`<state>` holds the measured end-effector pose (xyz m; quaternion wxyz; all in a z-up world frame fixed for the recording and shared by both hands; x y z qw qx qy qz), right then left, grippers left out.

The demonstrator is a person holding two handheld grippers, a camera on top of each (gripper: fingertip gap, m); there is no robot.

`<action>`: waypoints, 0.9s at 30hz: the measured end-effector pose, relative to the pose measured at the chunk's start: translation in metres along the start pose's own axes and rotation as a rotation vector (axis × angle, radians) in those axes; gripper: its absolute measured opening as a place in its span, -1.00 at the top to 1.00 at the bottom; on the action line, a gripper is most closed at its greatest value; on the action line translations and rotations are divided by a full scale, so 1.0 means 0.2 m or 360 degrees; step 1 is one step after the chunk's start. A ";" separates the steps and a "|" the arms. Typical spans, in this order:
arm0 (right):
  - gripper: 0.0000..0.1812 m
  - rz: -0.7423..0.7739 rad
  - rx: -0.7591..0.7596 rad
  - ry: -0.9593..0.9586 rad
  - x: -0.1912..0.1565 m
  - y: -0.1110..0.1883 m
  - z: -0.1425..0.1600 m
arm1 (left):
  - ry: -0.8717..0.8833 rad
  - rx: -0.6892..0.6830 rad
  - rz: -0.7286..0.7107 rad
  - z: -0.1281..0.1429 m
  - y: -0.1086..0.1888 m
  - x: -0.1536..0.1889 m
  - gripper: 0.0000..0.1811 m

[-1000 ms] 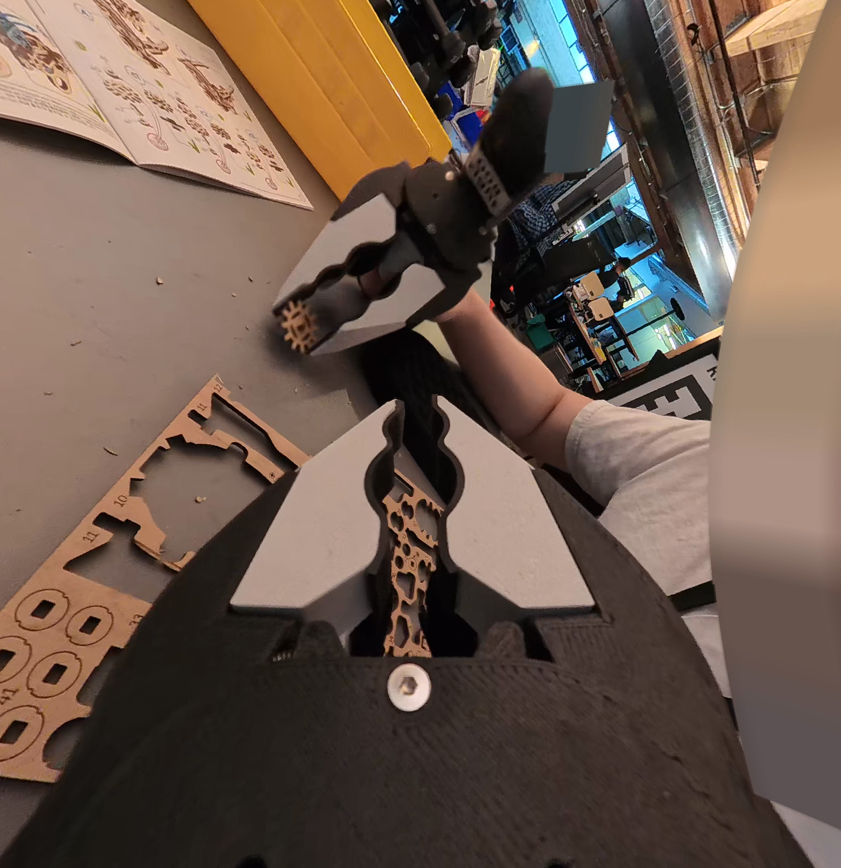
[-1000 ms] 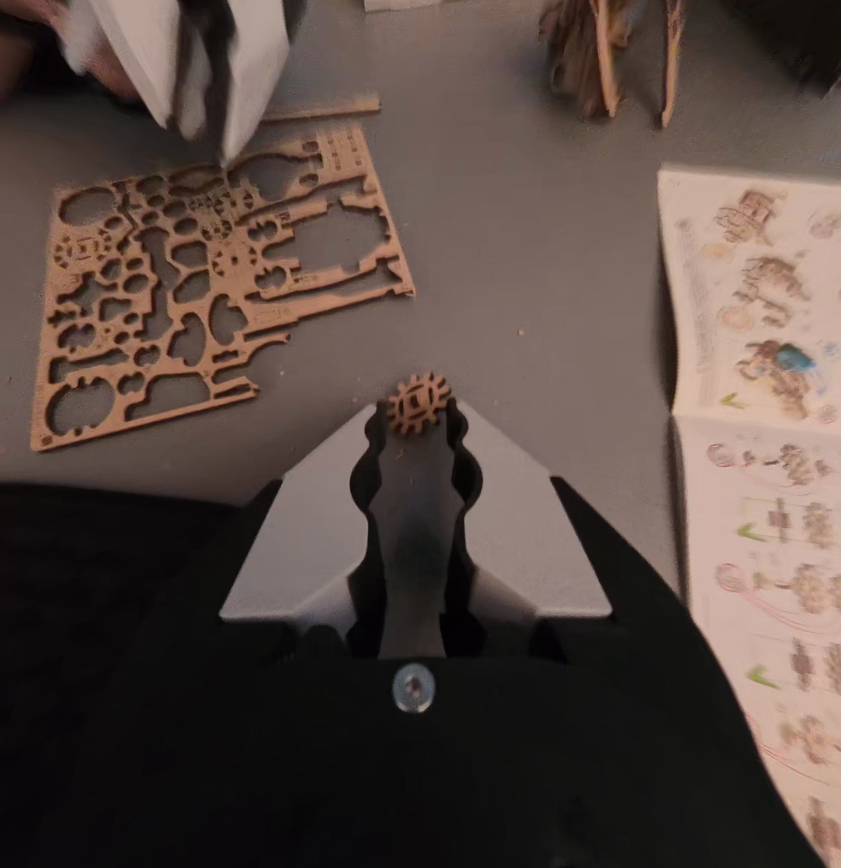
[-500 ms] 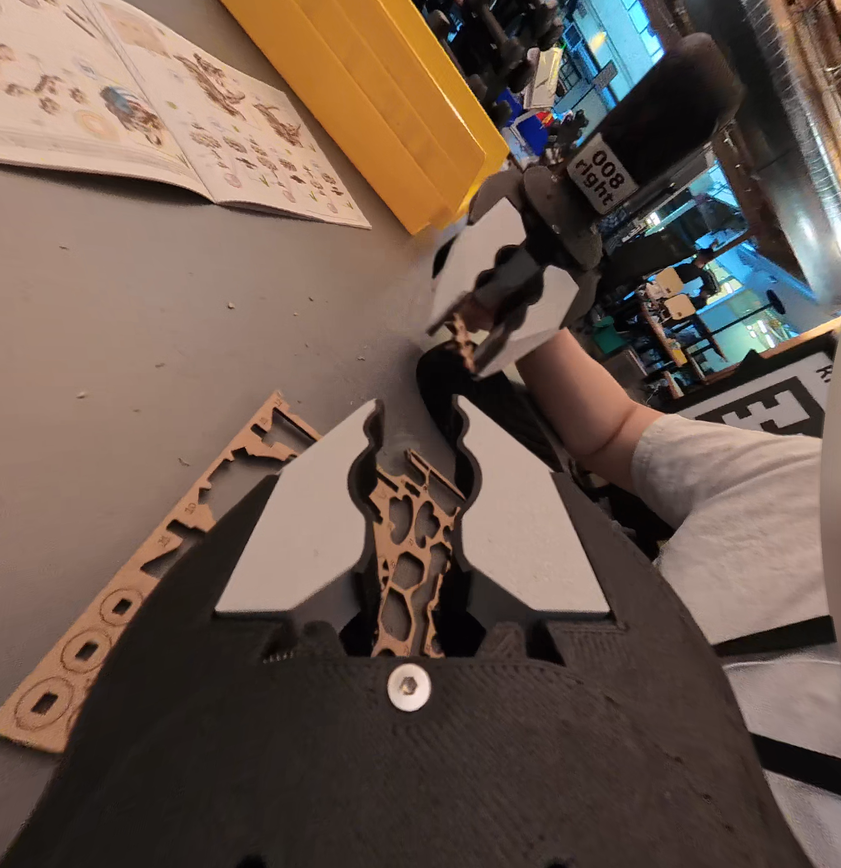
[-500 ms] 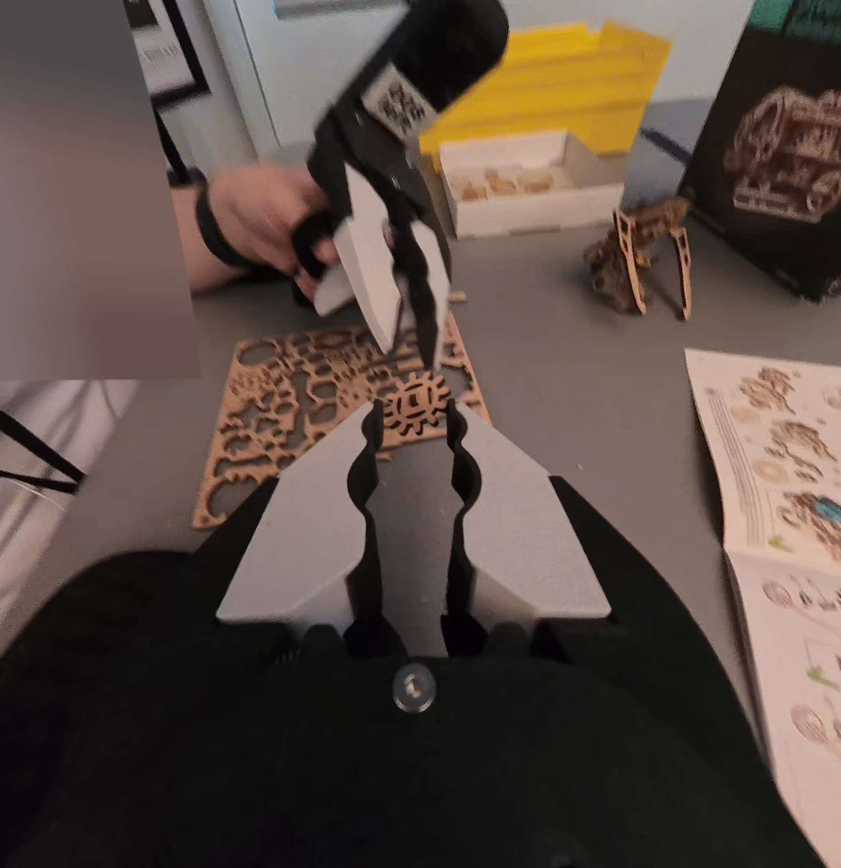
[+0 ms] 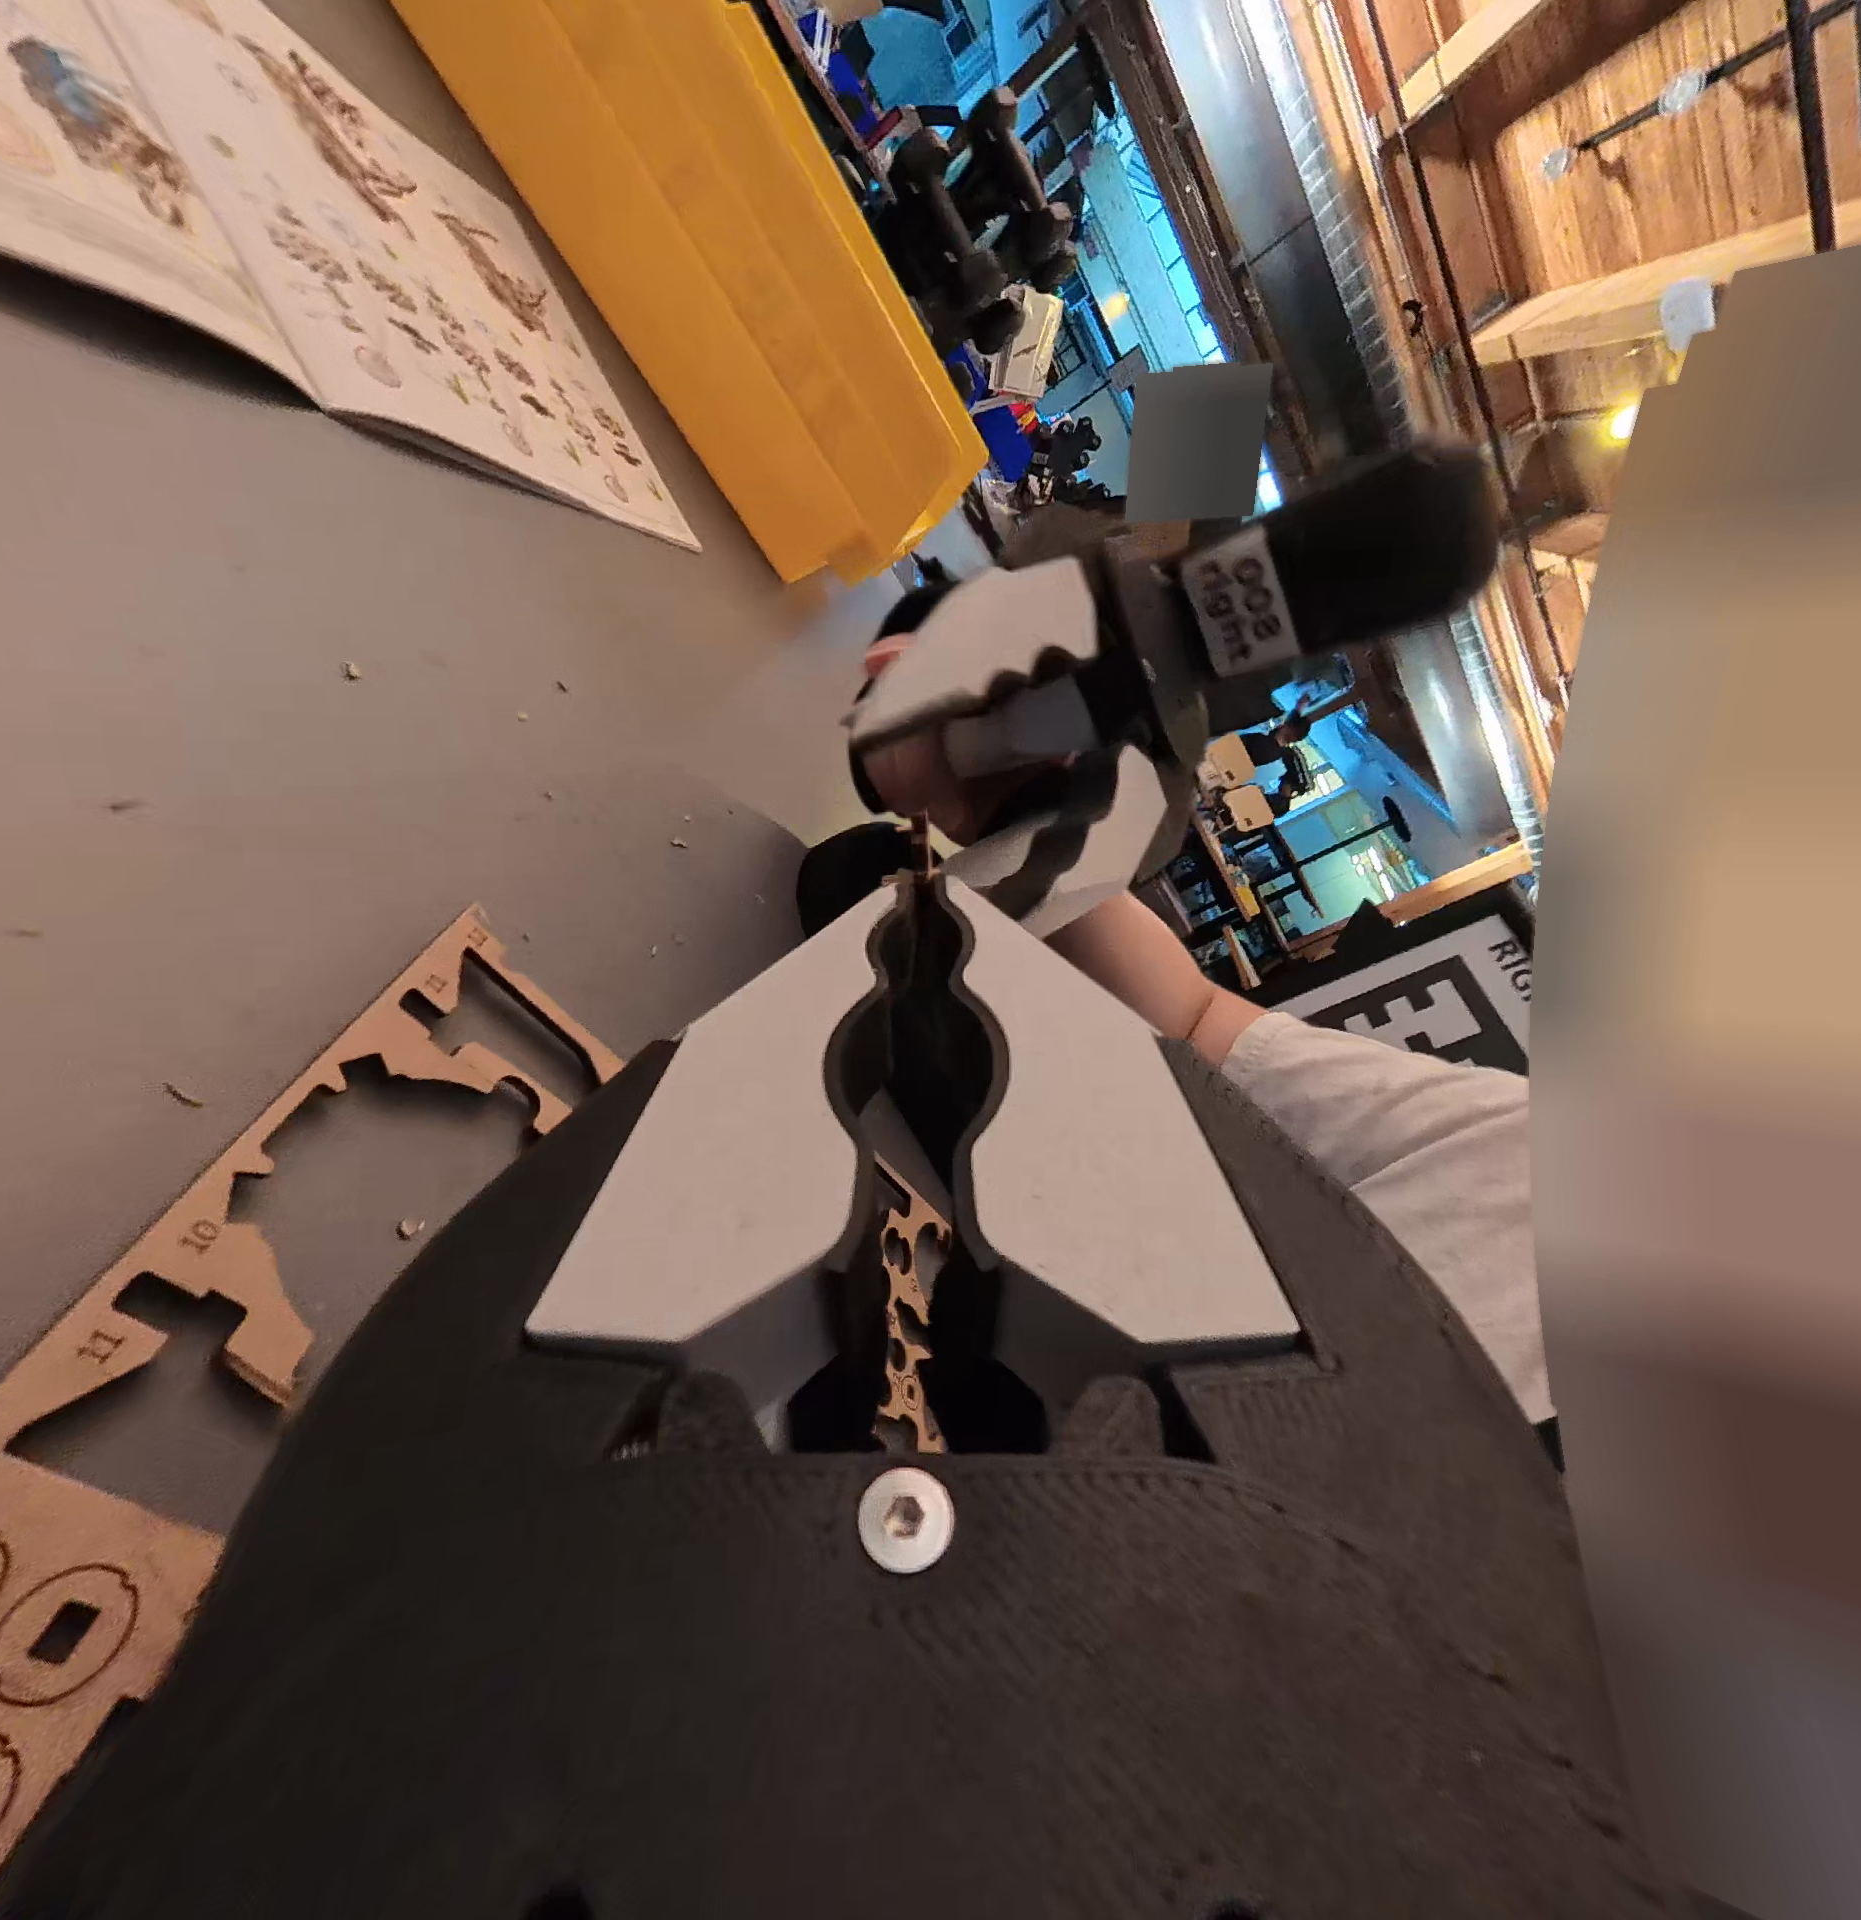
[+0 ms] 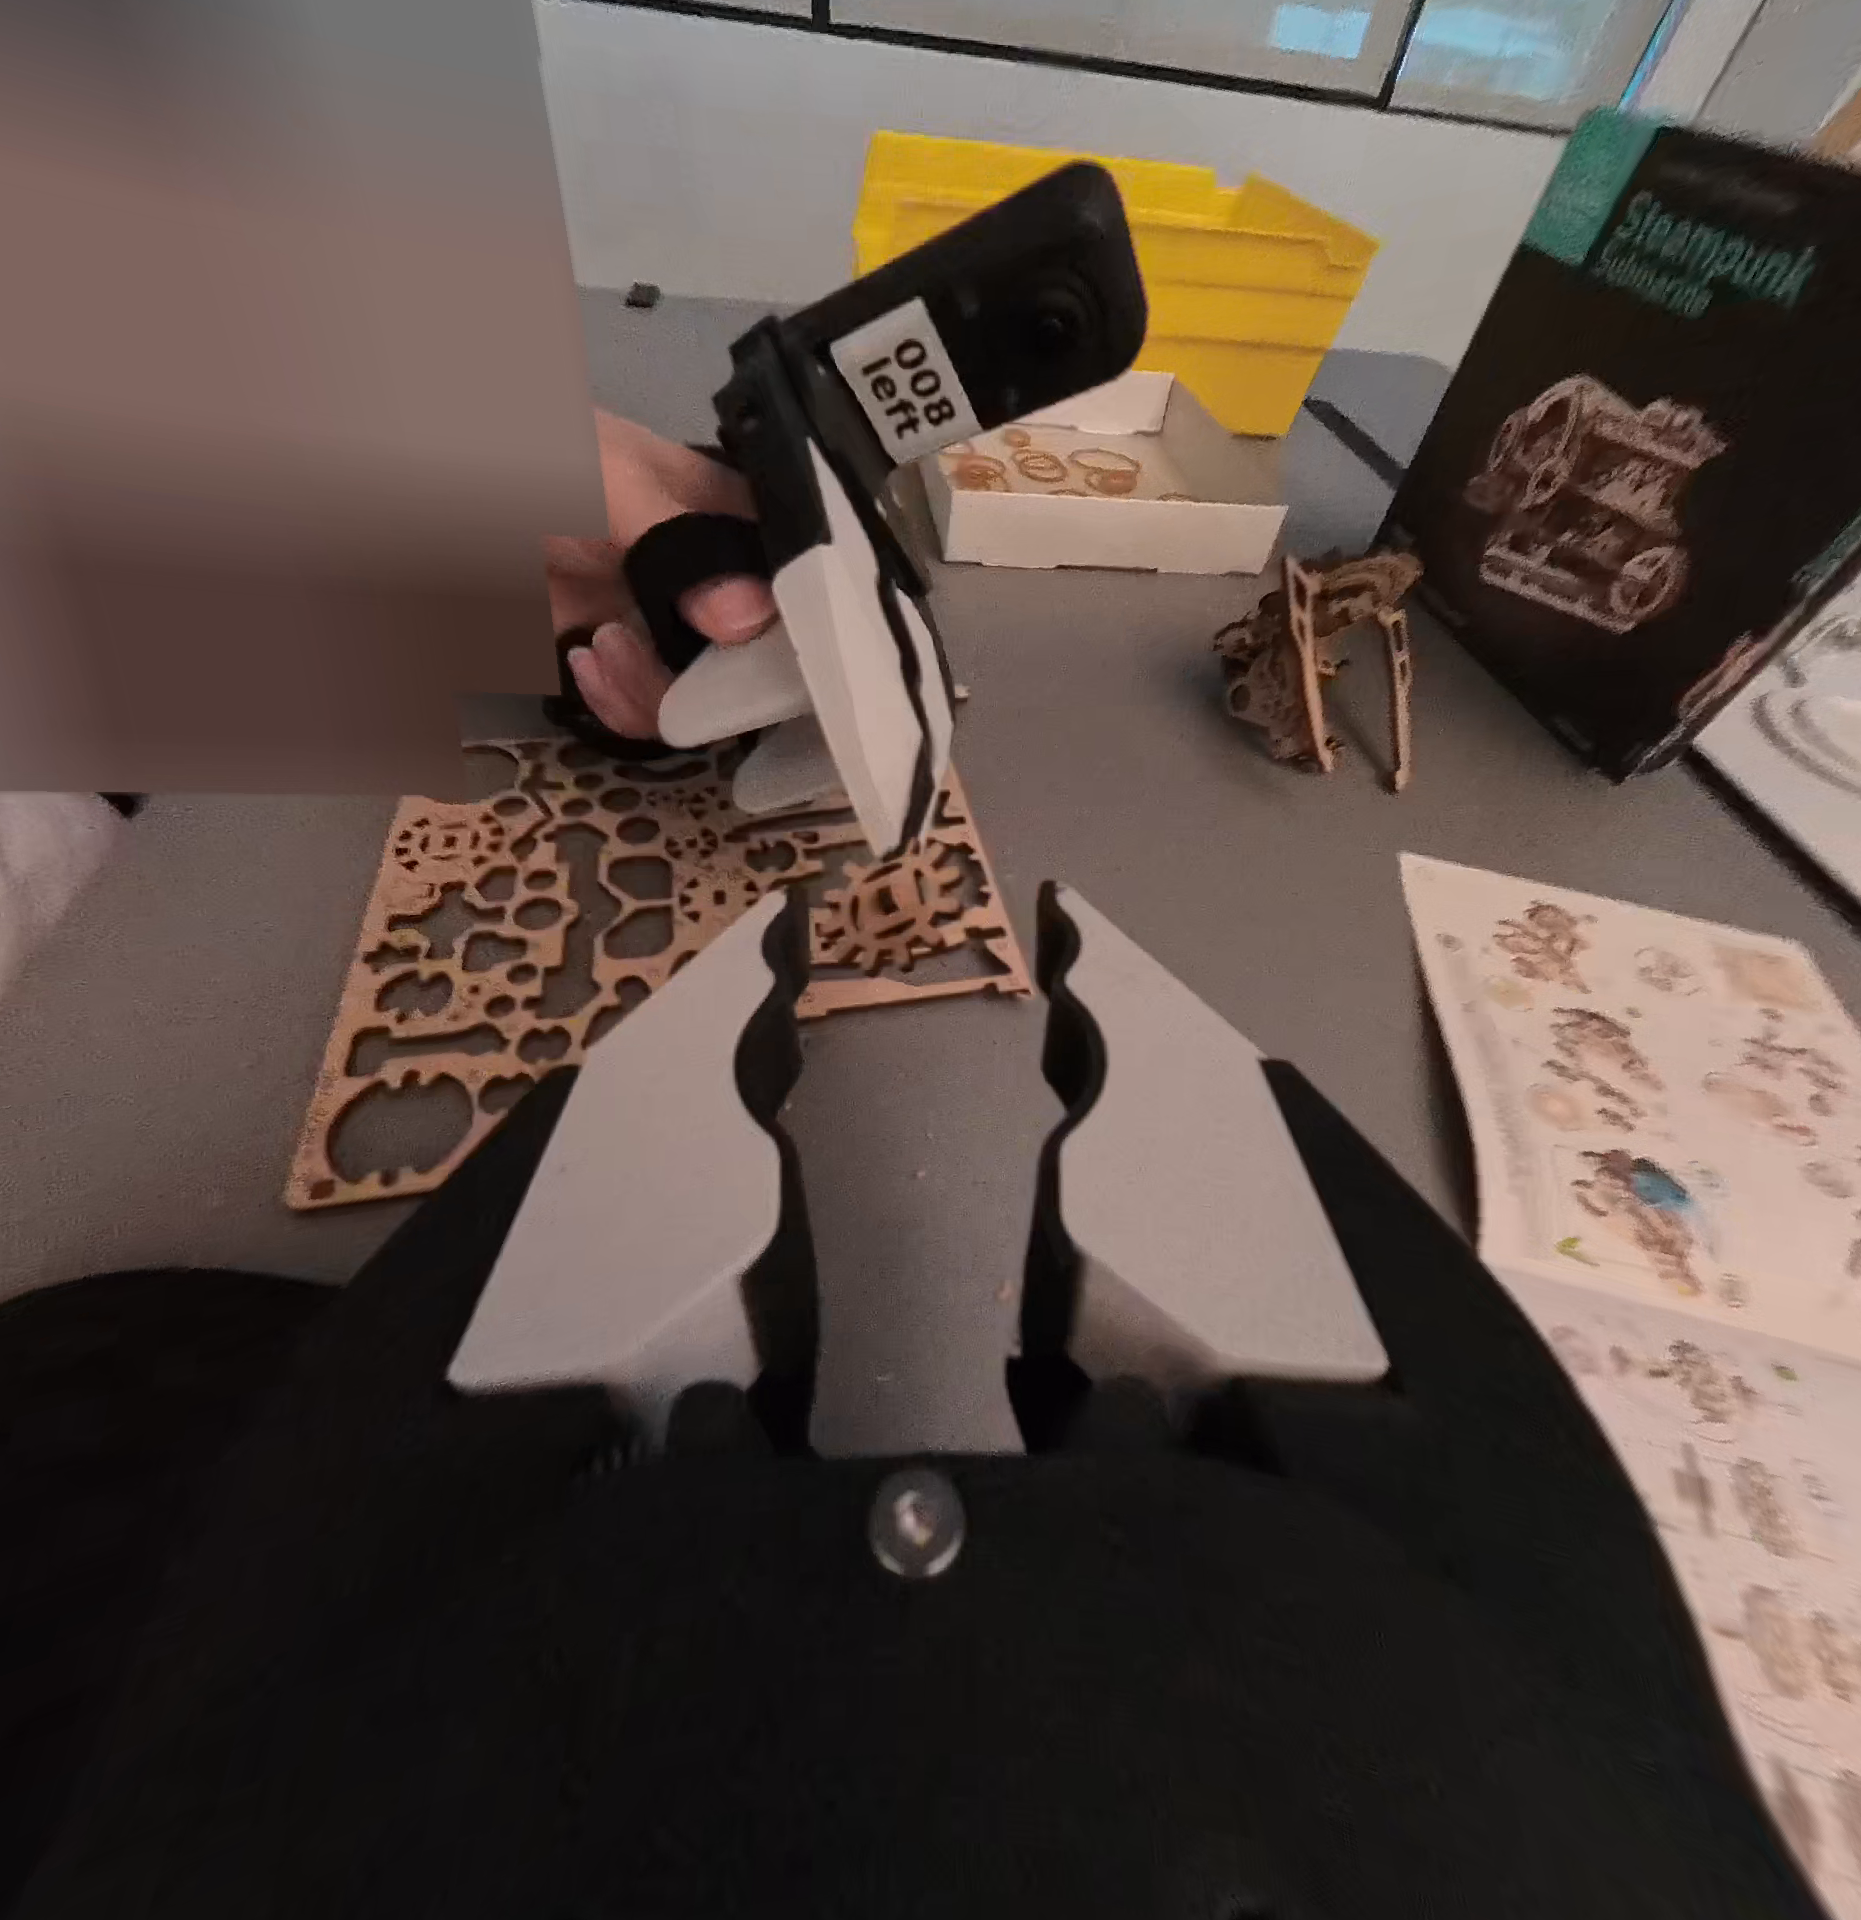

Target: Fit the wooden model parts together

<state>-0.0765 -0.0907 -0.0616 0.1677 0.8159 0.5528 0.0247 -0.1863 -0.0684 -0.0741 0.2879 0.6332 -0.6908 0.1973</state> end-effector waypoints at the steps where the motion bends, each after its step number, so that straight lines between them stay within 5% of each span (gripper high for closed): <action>1: 0.58 0.0050 -0.0017 0.0126 -0.02 0.00 0.00 | 0.0033 0.0001 -0.0001 0.00 0.00 -0.01 1.00; 7: 0.75 0.0243 -0.0214 0.0435 -0.05 -0.05 0.03 | 0.0080 -0.0059 -0.0071 0.03 0.00 -0.05 1.00; 17: 0.67 0.0328 -0.0435 0.0306 -0.03 -0.07 0.07 | 0.0069 -0.0076 -0.0152 0.05 -0.02 -0.07 1.00; 27: 0.67 0.0681 -0.0601 0.0389 -0.02 -0.11 0.08 | 0.0047 -0.0020 -0.0248 0.03 -0.01 -0.10 1.00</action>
Point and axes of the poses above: each gripper's, where its closed fingertips meet, y back along the fingers, z out of its underside, x = y × z across the jaws, the point moved 6 cm from there along y, back along the fingers, and after that the axes turned 15 degrees about -y, right-handed, at the moved point
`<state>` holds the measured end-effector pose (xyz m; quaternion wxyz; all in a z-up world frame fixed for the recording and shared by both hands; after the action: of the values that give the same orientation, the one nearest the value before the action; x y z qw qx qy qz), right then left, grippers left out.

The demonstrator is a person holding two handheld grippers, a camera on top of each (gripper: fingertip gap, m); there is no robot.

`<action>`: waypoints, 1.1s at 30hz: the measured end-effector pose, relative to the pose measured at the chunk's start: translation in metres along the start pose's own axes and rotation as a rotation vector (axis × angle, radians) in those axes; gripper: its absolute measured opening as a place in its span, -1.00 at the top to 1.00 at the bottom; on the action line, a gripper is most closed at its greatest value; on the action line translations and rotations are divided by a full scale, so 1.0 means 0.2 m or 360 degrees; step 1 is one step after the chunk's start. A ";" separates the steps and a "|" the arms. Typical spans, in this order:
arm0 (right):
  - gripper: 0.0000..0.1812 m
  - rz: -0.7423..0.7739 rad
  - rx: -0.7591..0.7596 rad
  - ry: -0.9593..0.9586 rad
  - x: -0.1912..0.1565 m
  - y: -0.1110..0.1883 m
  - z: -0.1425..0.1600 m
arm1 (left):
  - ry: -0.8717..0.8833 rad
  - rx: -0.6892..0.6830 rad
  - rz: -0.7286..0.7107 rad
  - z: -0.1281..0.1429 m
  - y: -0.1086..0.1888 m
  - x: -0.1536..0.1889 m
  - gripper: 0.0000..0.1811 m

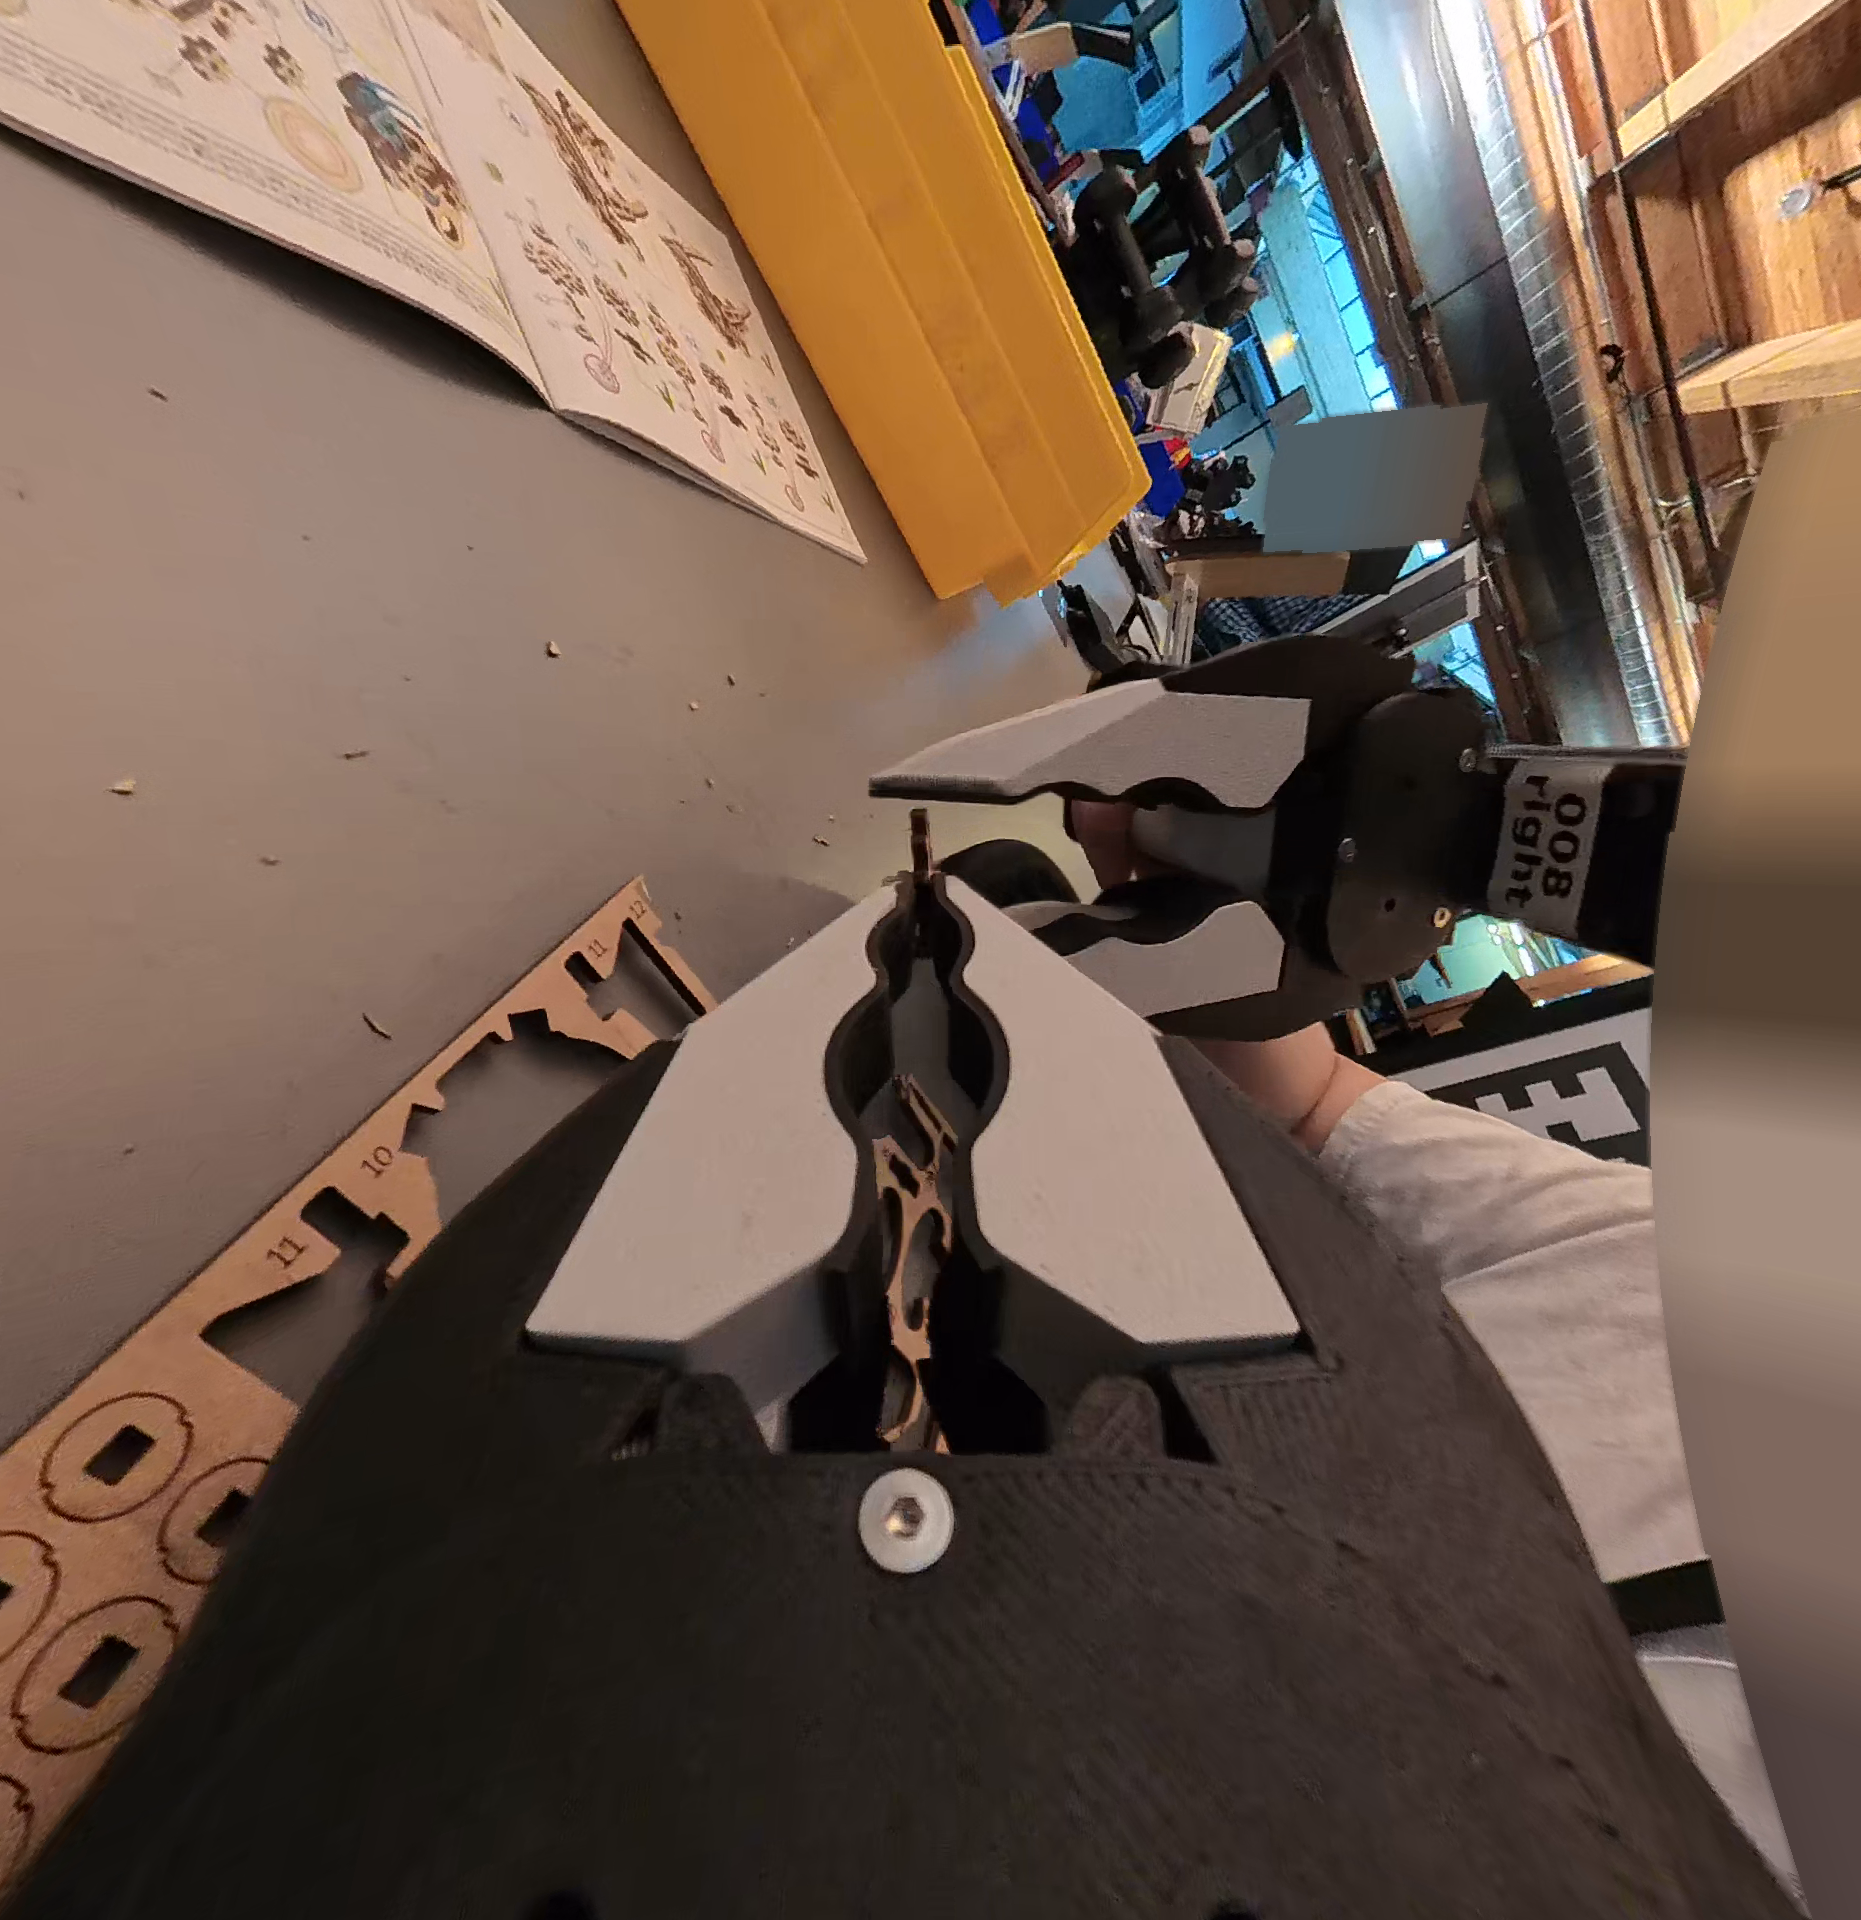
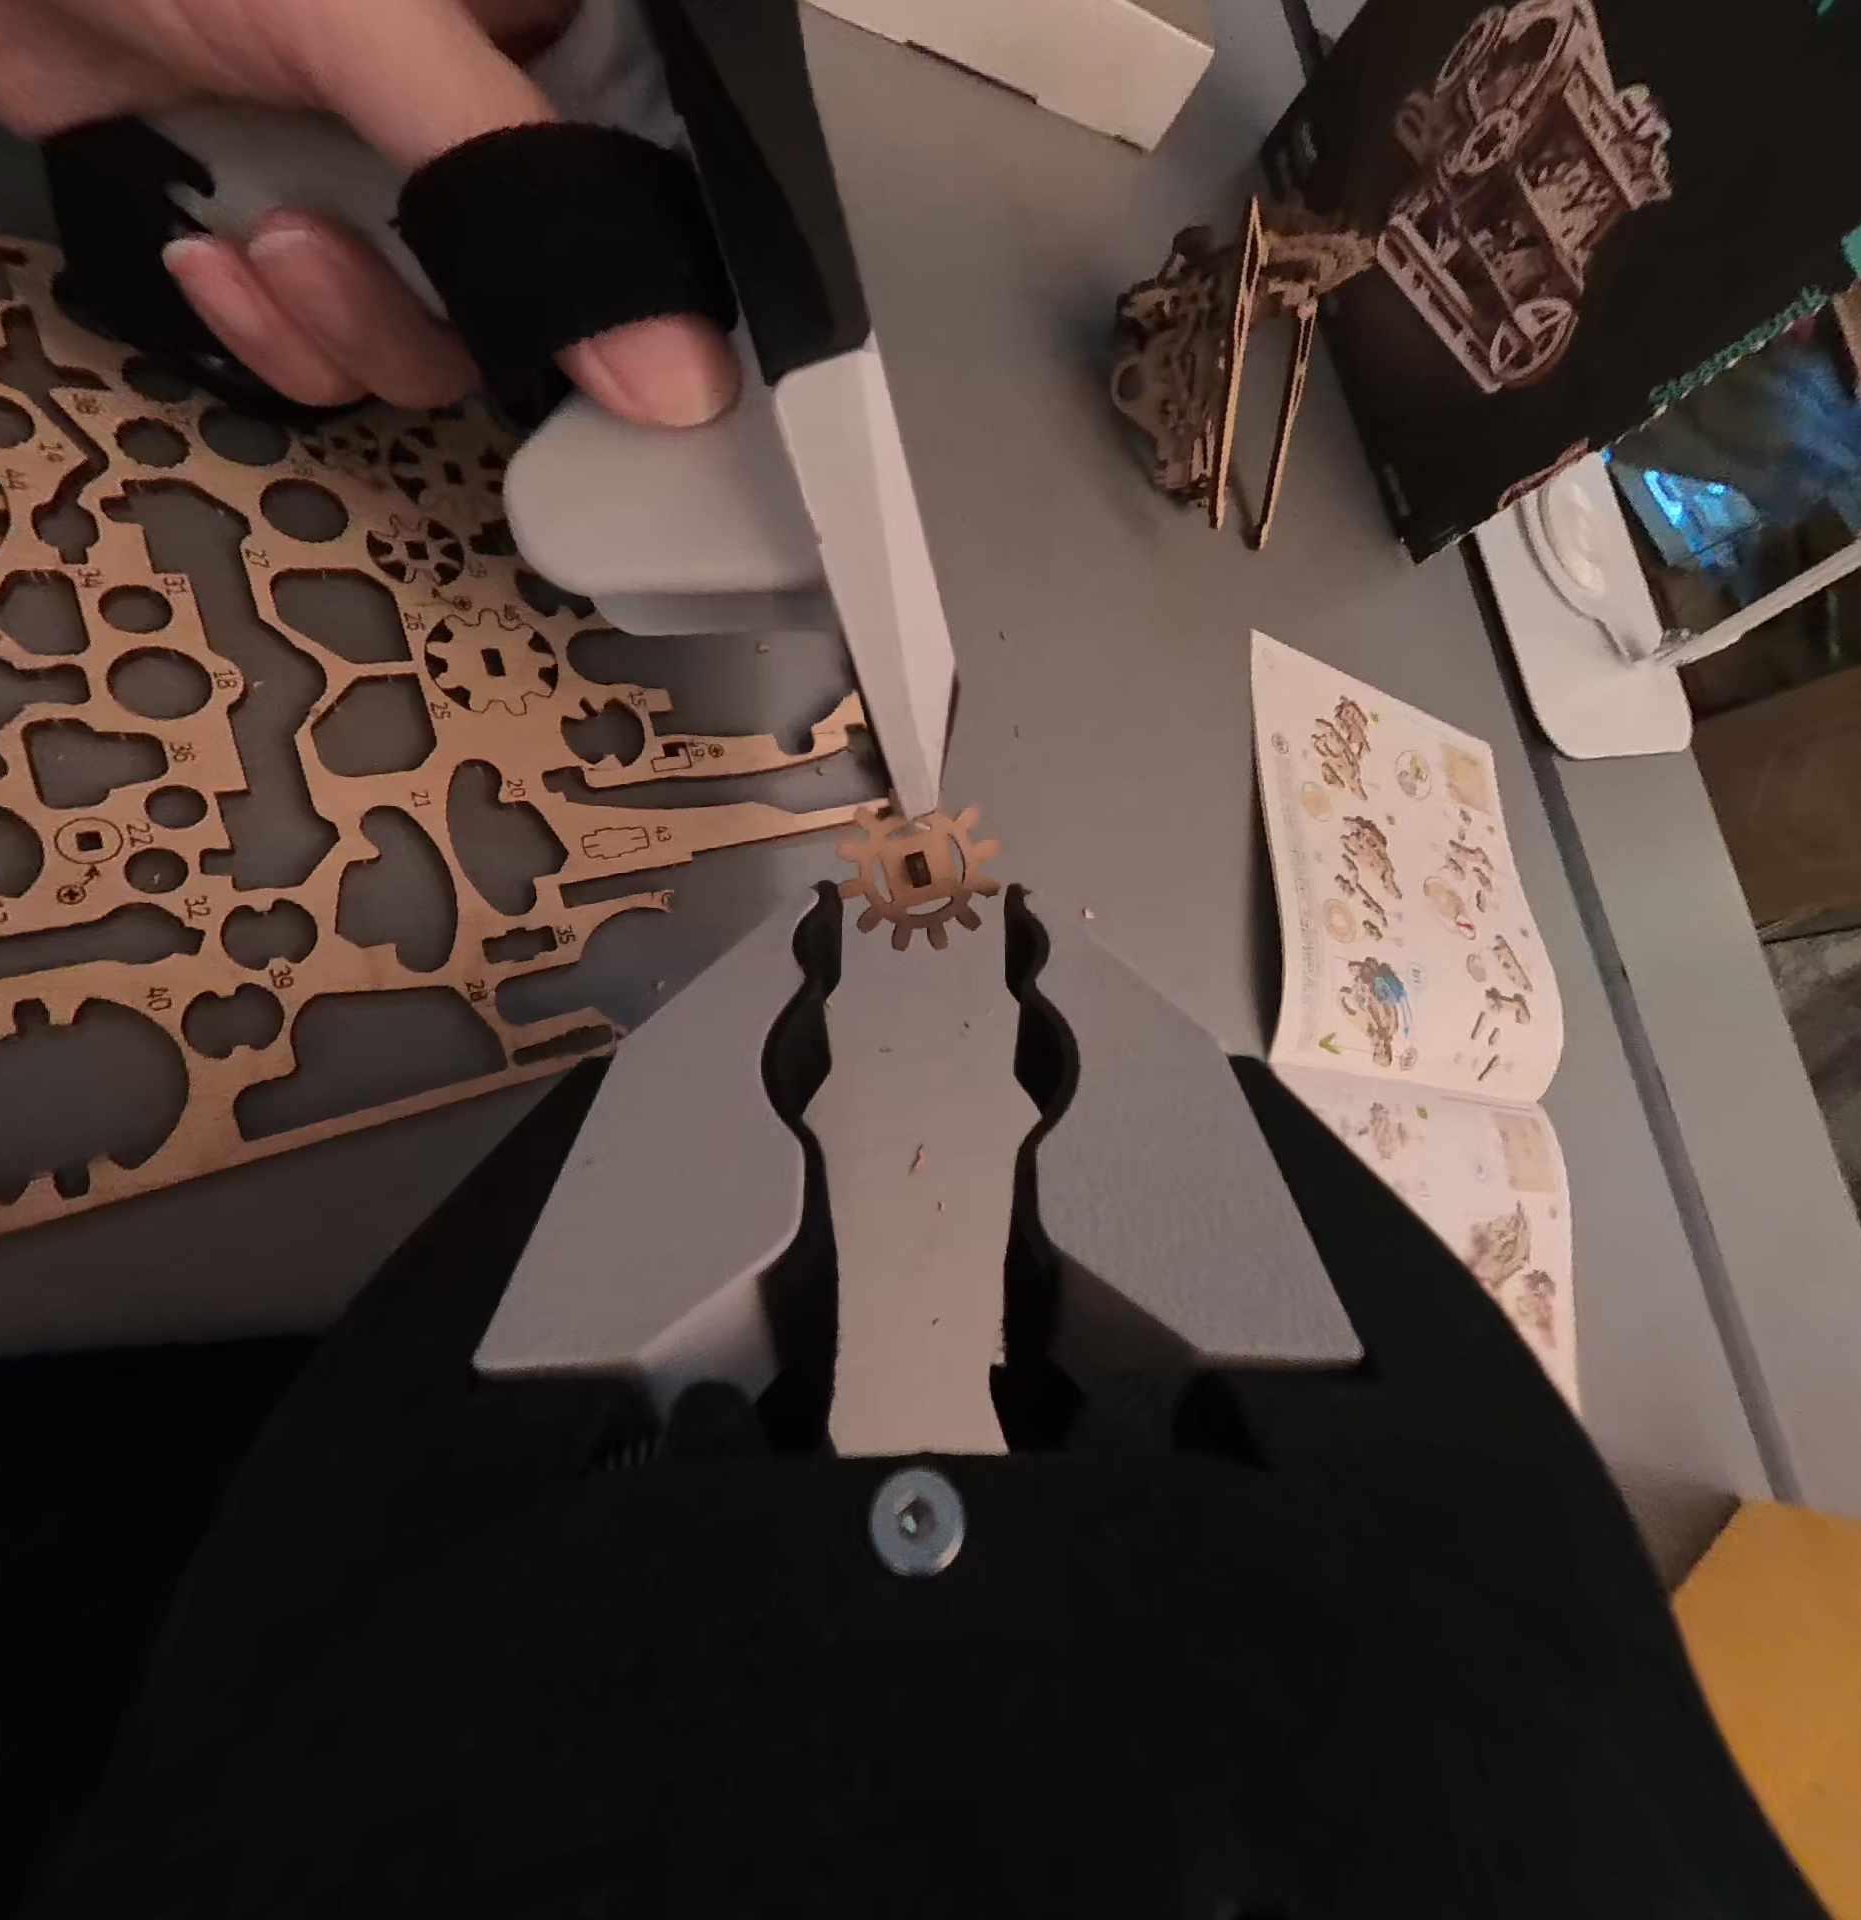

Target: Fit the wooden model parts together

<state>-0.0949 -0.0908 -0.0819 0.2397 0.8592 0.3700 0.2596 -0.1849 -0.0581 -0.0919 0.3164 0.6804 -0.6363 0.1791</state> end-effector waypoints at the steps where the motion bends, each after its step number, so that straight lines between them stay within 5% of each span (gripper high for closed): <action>1: 0.67 -0.0014 -0.0005 -0.0025 0.00 0.00 0.00 | -0.0015 -0.0011 -0.0008 0.00 0.00 0.00 1.00; 33: 0.69 -0.0069 -0.0051 -0.0067 -0.01 0.00 0.02 | -0.0070 -0.0116 -0.0001 0.03 -0.03 0.01 1.00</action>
<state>-0.0937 -0.0926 -0.0852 0.2667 0.8524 0.3792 0.2420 -0.1791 -0.0627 -0.0968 0.3270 0.6723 -0.6491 0.1406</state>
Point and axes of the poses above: each gripper's, where its closed fingertips meet, y back along the fingers, z out of its underside, x = y × z across the jaws, the point moved 6 cm from there along y, back along the fingers, and after that the axes turned 15 degrees about -y, right-handed, at the moved point
